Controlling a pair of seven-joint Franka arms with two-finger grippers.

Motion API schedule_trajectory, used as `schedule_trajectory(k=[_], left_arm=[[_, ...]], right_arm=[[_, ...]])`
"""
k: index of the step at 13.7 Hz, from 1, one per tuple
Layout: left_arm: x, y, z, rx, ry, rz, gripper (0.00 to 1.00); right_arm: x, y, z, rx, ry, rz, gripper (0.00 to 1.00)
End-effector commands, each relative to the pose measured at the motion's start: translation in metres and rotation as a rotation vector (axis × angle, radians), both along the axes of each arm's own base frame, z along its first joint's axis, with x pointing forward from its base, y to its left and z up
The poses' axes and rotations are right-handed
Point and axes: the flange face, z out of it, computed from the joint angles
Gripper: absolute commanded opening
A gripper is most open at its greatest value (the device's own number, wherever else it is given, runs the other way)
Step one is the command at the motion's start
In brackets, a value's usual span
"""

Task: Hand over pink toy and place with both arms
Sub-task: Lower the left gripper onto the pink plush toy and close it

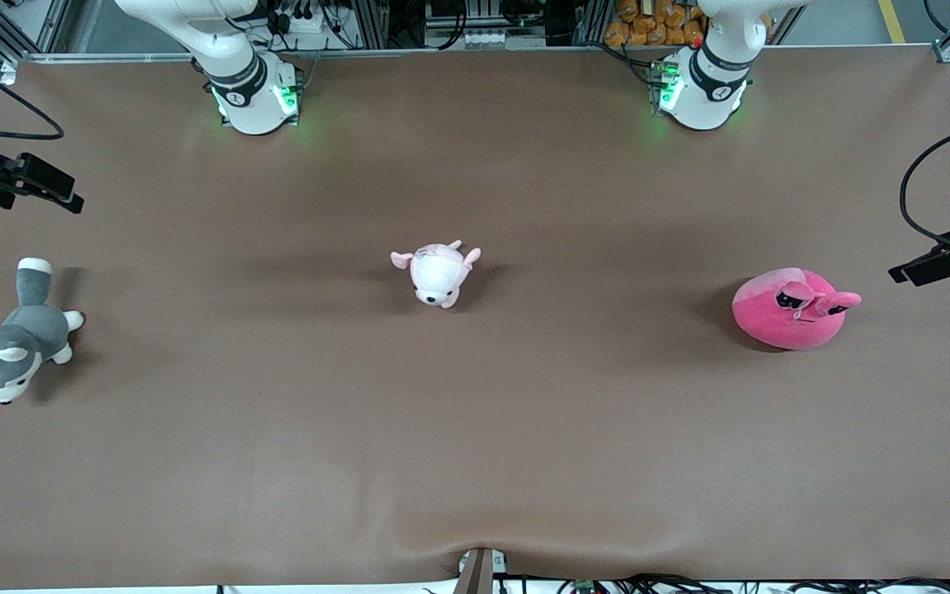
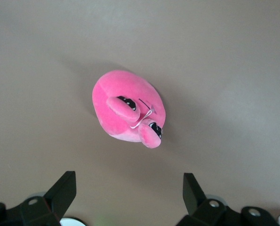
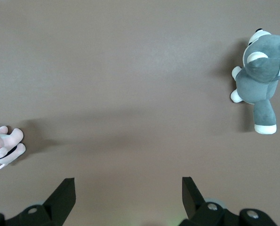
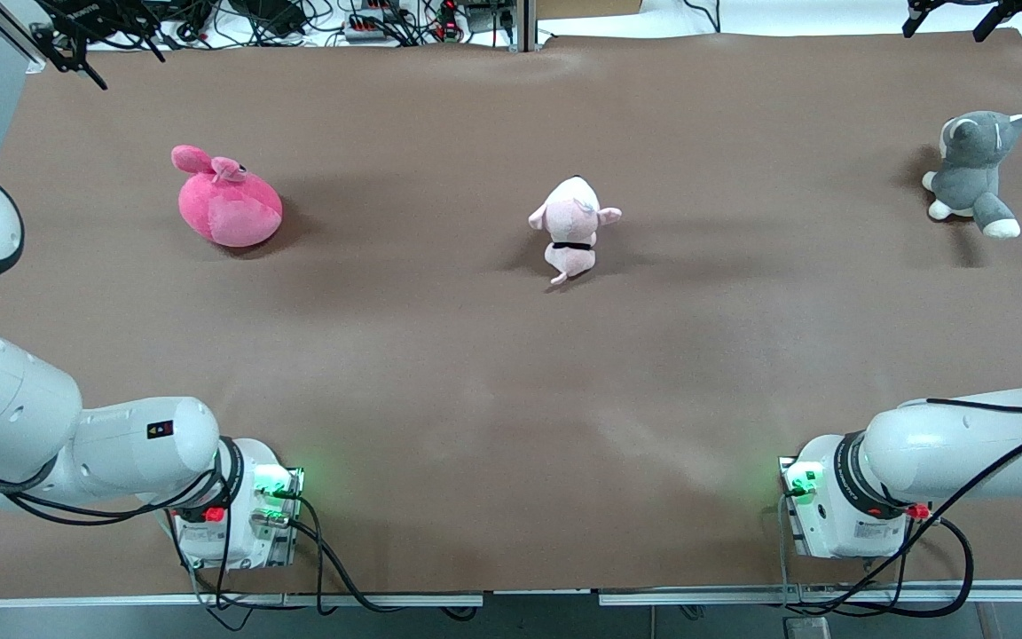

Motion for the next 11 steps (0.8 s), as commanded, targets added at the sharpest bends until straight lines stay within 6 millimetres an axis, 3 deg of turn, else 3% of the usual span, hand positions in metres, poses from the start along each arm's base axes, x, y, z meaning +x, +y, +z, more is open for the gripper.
schedule_trajectory(k=[1,7,11], left_arm=[[0.002,-0.008,-0.02,-0.002,0.04,0.14,1.0],[0.01,0.0,-0.079,-0.011,0.158,0.302,1.0],[0.015,0.034,-0.135,-0.099,0.255,0.432,1.0]], right_arm=[[0.001,0.001,0.001,-0.004,0.004,0.005,1.0],[0.002,0.004,-0.001,-0.003,0.001,0.01,1.0],[0.004,0.002,-0.003,-0.003,0.006,0.007,1.0]])
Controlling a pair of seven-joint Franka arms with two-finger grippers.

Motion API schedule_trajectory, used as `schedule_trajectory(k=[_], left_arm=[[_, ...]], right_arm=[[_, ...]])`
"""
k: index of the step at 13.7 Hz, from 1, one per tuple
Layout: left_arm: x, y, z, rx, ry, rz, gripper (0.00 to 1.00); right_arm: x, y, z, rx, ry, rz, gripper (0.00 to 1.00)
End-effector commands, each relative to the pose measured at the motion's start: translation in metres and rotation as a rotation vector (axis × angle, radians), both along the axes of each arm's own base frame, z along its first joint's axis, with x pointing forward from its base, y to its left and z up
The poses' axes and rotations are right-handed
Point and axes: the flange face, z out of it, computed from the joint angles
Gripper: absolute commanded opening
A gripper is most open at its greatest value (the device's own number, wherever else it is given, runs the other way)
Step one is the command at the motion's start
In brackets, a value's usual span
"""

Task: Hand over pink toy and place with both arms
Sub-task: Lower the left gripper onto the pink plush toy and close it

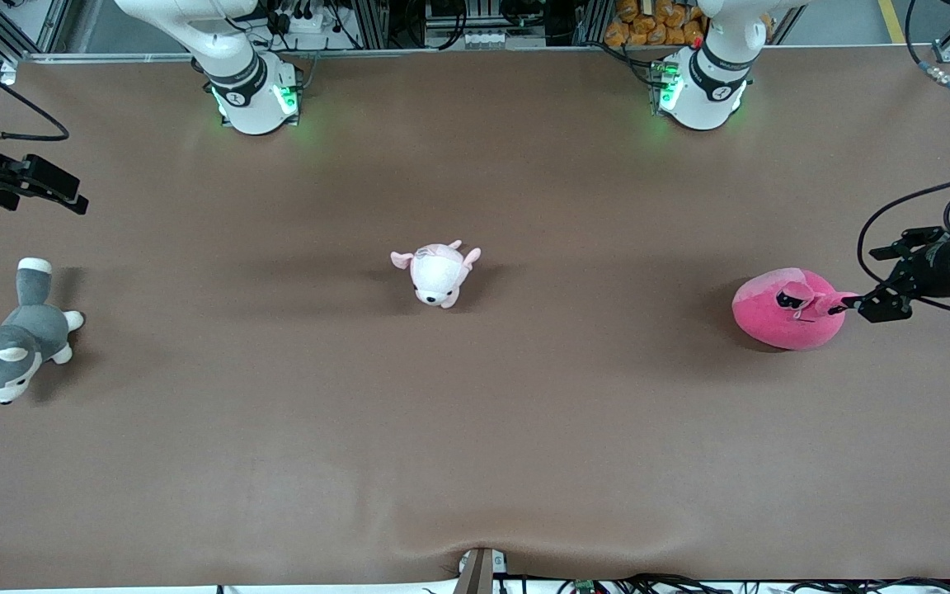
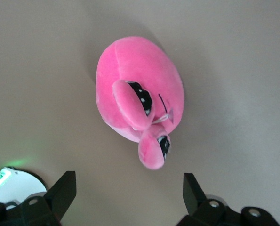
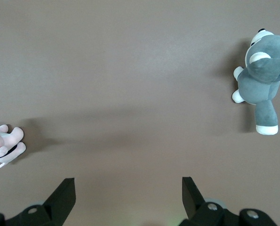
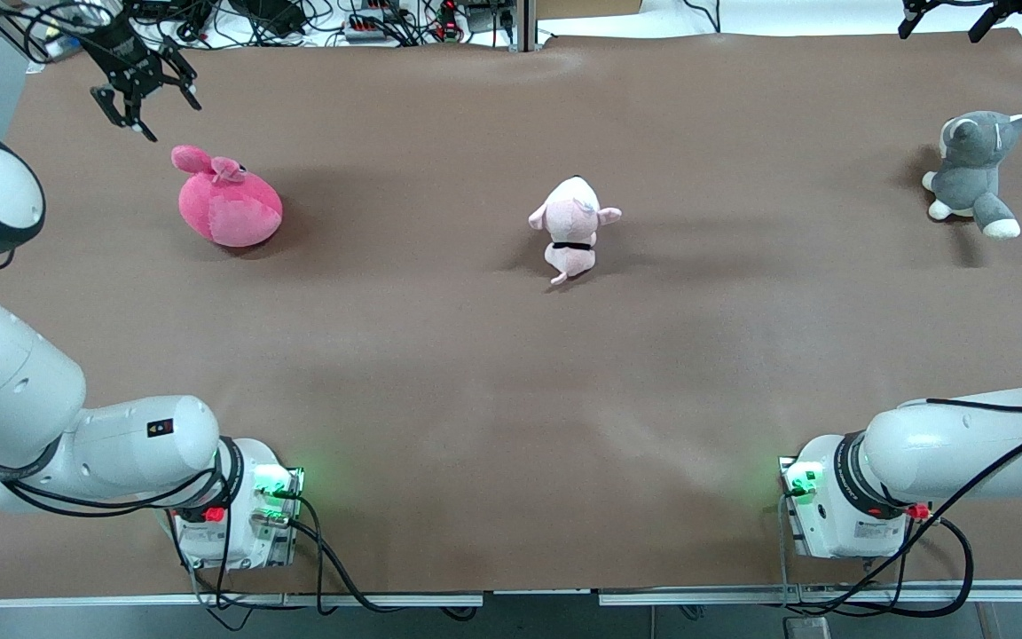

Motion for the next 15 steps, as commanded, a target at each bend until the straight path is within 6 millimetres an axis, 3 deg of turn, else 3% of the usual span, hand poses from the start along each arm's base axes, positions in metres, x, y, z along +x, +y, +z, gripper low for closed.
schedule_trajectory(k=[1,3,7,9,11,13,15], left_arm=[[0.002,0.026,-0.03,-0.092,0.031,0.109,1.0],[0.002,0.04,-0.055,-0.128,0.06,0.149,1.0],[0.005,0.049,-0.077,-0.158,0.072,0.173,1.0],[0.0,0.066,-0.089,-0.172,0.085,0.219,1.0],[-0.004,0.079,-0.095,-0.18,0.092,0.243,1.0],[-0.003,0.078,-0.095,-0.178,0.091,0.241,1.0],[-0.002,0.076,-0.095,-0.195,0.091,0.248,0.65]], right_arm=[[0.002,-0.003,0.0,-0.003,-0.001,-0.003,1.0],[0.002,-0.006,0.0,-0.004,-0.001,-0.009,1.0],[0.002,-0.007,0.001,-0.006,-0.004,-0.009,1.0],[0.002,-0.005,0.0,-0.006,-0.002,-0.006,1.0],[0.002,-0.003,0.0,-0.006,-0.001,-0.001,1.0],[0.002,-0.002,0.0,-0.004,0.001,0.0,1.0],[0.002,-0.001,0.0,-0.004,0.002,0.002,1.0]])
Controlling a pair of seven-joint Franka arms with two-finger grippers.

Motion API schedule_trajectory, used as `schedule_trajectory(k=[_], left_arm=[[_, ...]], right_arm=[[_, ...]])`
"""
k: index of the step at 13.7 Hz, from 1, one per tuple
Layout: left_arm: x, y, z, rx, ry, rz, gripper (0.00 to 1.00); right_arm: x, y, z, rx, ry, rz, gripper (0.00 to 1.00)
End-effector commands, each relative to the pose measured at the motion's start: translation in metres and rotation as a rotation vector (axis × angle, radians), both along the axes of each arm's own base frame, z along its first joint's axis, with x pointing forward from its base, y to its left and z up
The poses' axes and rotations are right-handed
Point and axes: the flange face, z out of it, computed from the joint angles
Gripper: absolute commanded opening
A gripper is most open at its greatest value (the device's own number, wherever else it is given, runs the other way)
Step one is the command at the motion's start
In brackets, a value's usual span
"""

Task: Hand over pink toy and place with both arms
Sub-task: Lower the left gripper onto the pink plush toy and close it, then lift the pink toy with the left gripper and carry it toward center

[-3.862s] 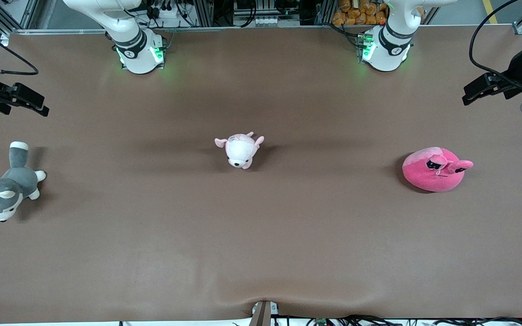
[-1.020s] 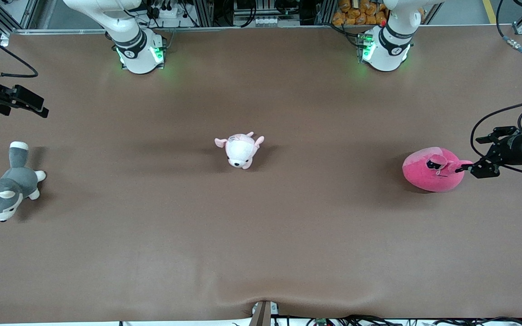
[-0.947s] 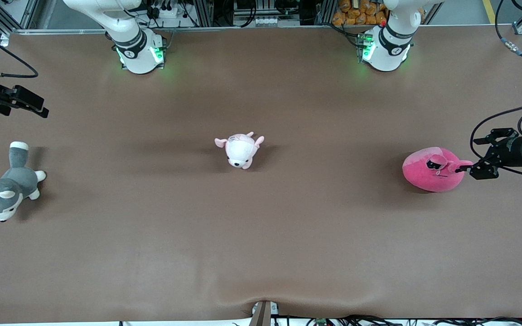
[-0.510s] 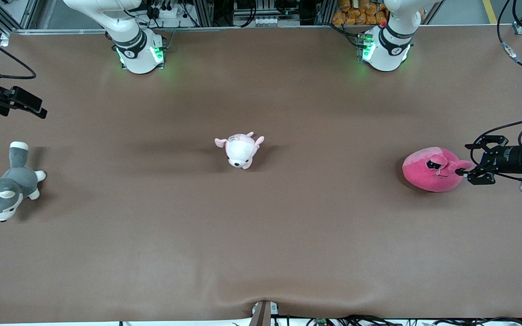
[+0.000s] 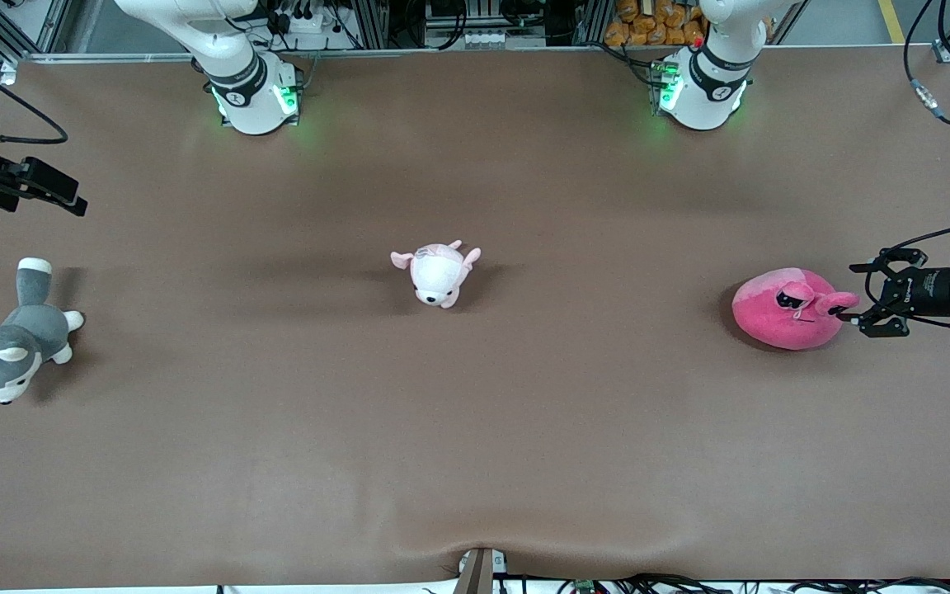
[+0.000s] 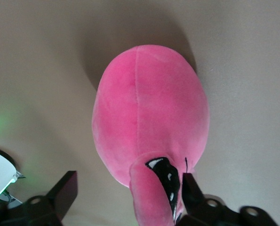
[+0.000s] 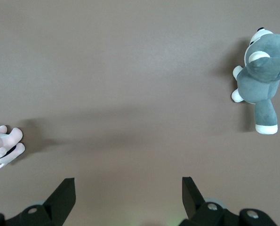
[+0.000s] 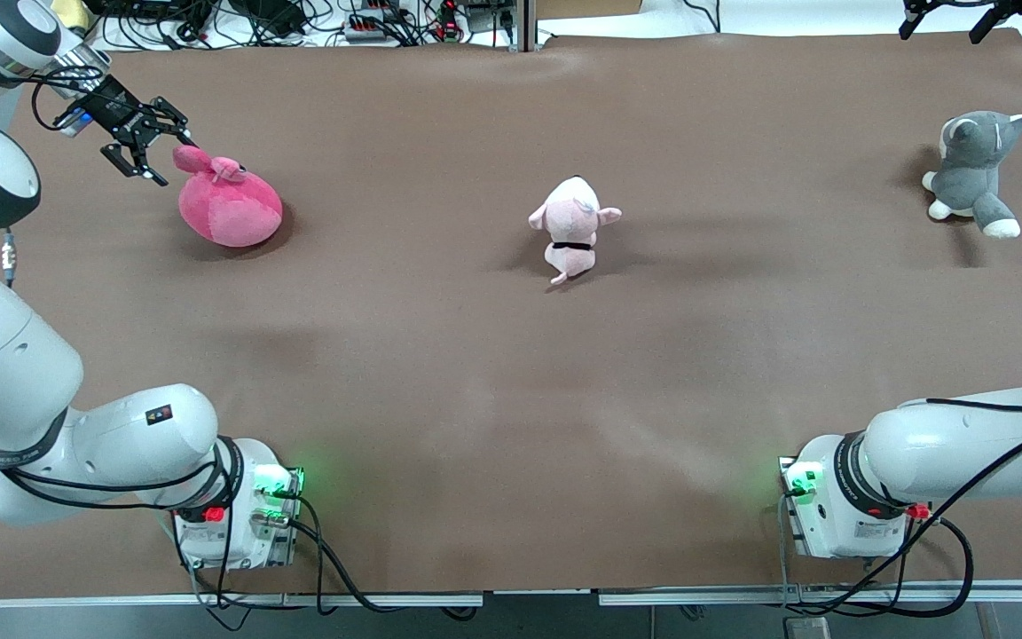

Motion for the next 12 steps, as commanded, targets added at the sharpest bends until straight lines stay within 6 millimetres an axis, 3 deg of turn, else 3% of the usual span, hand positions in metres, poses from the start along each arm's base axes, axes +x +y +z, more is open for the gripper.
schedule_trajectory(k=[1,2,5,7,10,12], left_arm=[[0.005,-0.005,0.004,-0.018,-0.009,0.02,0.37],[0.006,-0.009,0.006,-0.022,-0.011,0.013,0.01],[0.014,-0.044,0.018,-0.042,-0.025,-0.045,0.0],[0.016,-0.064,0.053,-0.091,-0.043,-0.081,0.0],[0.02,-0.109,0.127,-0.122,-0.105,-0.165,0.0],[0.016,-0.152,0.161,-0.134,-0.131,-0.238,0.0]], right_arm=[[0.0,0.002,0.002,-0.004,-0.001,0.006,1.0],[0.0,0.002,0.003,-0.004,-0.001,0.006,1.0],[0.0,0.002,0.003,-0.004,0.003,0.008,1.0],[0.0,0.003,0.003,-0.004,0.003,0.008,1.0],[0.0,0.003,0.003,-0.004,0.001,0.008,1.0],[0.0,0.003,0.003,-0.004,0.0,0.008,1.0]])
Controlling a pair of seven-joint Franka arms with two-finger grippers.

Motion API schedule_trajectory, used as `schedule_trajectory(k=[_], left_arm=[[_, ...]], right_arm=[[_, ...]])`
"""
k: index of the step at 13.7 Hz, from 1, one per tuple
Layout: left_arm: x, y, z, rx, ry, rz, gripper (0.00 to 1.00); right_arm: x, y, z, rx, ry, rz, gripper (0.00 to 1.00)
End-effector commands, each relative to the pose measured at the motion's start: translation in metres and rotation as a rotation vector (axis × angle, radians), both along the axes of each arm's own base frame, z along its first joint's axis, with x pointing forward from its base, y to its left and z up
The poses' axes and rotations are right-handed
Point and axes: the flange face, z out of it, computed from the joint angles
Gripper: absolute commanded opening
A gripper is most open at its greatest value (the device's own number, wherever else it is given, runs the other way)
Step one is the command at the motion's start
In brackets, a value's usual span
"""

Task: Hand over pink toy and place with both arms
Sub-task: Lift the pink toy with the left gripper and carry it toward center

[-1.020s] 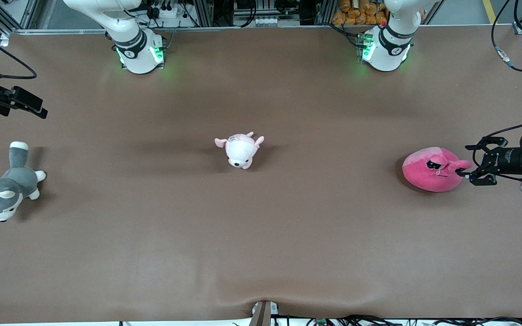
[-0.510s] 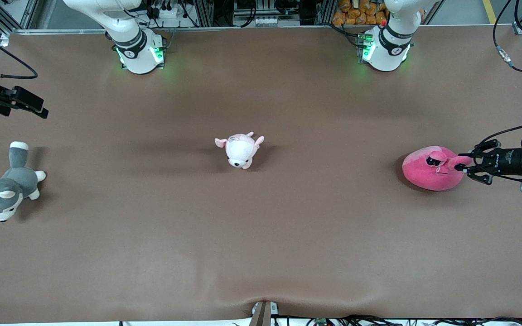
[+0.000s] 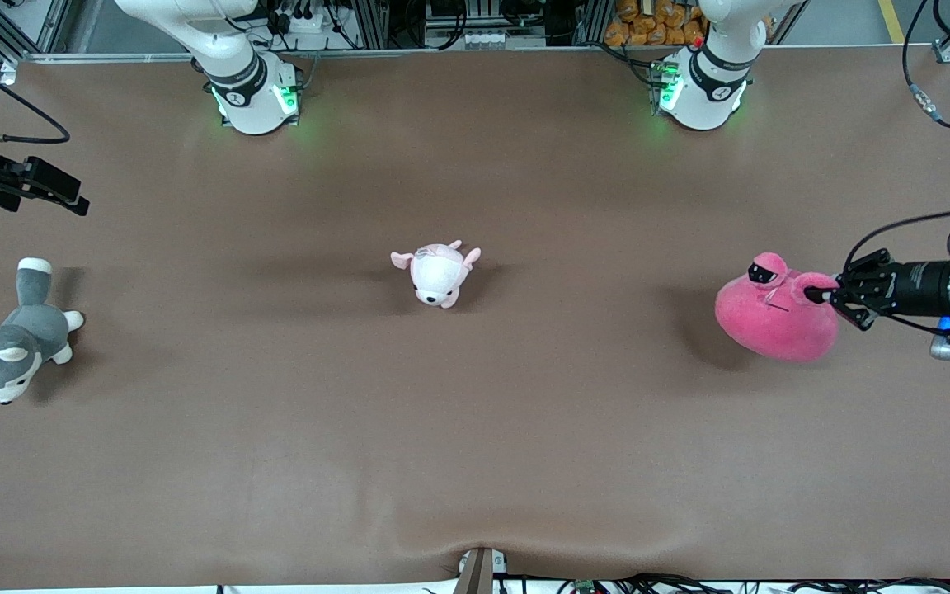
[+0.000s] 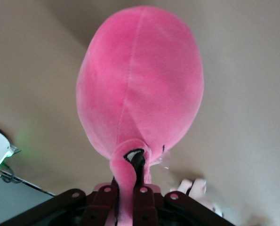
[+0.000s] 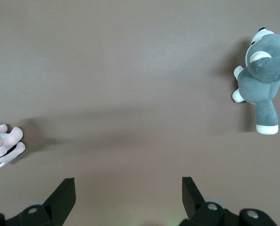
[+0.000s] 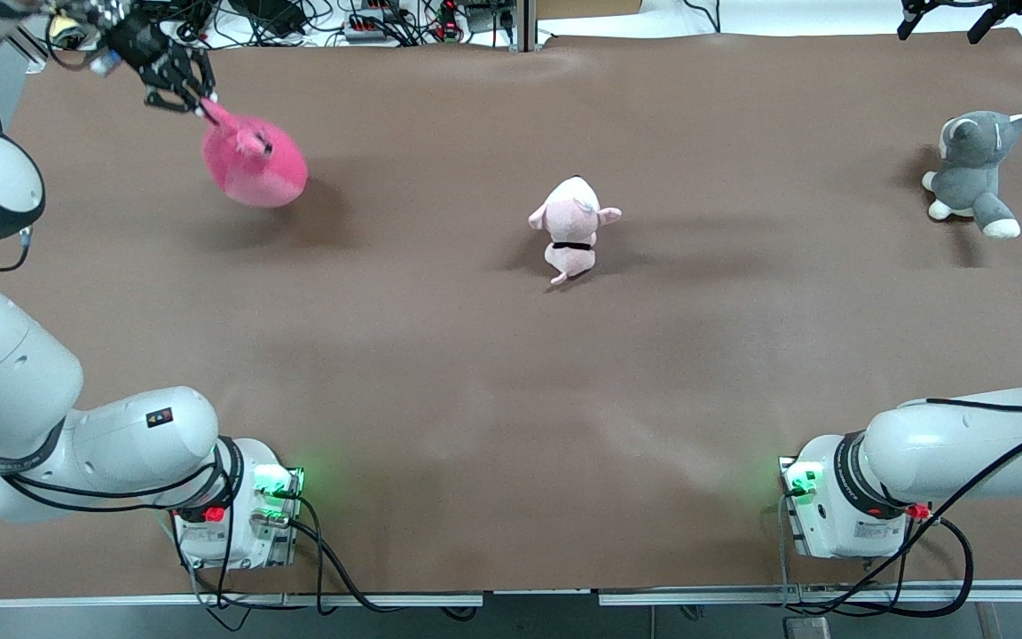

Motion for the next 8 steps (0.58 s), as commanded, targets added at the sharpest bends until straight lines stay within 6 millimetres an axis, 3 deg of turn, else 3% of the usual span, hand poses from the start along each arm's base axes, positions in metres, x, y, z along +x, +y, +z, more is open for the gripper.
schedule_trajectory(k=[1,4,6,8], left_arm=[[-0.011,-0.044,0.047,-0.014,-0.035,-0.059,0.0],[-0.017,-0.067,0.062,-0.035,-0.022,-0.111,0.0],[-0.018,-0.095,0.081,-0.052,-0.009,-0.11,0.0],[-0.024,-0.137,0.093,-0.032,0.028,-0.094,0.0]], right_arm=[[0.0,0.001,0.003,-0.004,-0.002,0.004,1.0],[0.001,0.004,0.003,-0.003,-0.008,0.003,1.0],[0.005,0.015,0.001,-0.002,-0.017,0.019,1.0],[0.017,0.036,-0.007,0.004,-0.04,0.048,1.0]])
